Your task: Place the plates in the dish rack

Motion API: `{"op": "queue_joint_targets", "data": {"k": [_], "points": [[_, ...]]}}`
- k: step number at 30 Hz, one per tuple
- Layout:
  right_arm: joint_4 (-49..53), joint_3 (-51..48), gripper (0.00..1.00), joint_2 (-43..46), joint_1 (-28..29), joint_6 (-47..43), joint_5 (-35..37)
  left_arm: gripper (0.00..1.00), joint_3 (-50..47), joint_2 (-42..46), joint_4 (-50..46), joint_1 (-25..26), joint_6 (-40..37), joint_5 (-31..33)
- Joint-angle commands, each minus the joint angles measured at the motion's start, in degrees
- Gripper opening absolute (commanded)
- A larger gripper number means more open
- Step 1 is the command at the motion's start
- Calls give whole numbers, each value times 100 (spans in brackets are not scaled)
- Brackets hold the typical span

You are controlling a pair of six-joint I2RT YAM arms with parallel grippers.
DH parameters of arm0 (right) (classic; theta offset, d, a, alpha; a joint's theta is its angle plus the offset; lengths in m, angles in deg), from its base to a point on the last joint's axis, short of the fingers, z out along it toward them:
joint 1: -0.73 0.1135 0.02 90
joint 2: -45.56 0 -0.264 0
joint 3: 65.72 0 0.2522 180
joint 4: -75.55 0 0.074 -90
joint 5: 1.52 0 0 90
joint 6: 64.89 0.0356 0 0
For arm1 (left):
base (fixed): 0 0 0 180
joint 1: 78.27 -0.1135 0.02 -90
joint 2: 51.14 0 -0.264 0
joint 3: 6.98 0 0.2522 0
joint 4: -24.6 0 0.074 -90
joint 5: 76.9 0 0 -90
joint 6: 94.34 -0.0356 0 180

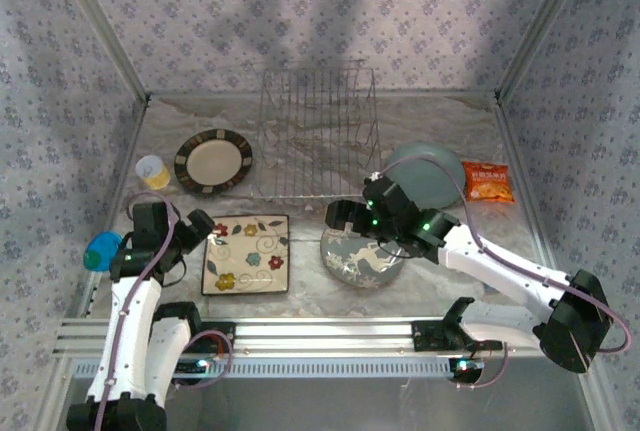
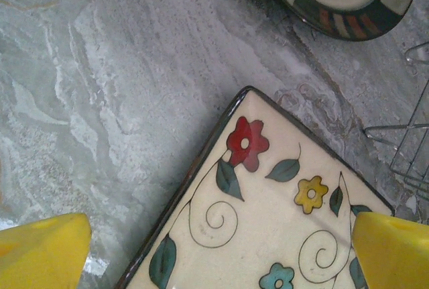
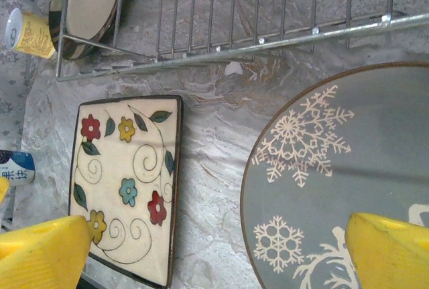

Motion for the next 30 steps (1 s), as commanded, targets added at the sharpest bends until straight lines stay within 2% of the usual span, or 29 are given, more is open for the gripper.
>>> {"op": "queue_joint_targets", "data": {"k": [1, 6, 11, 24, 30], "points": [[-197, 20, 100, -109, 144, 463, 438, 99, 30, -65, 196, 38, -62, 98], [-39, 305, 100, -537, 321, 482, 454, 99, 80, -140, 196, 63, -195, 87], [-363, 303, 100, -701, 417, 499, 330, 99, 42, 6, 145, 147, -117, 115], [-781, 453, 100, -1314, 468, 285, -54, 99, -387, 170, 340, 373, 116, 866], [-875, 454, 100, -1312, 680, 456, 214, 99, -590, 223, 442, 394, 167, 931]]}}
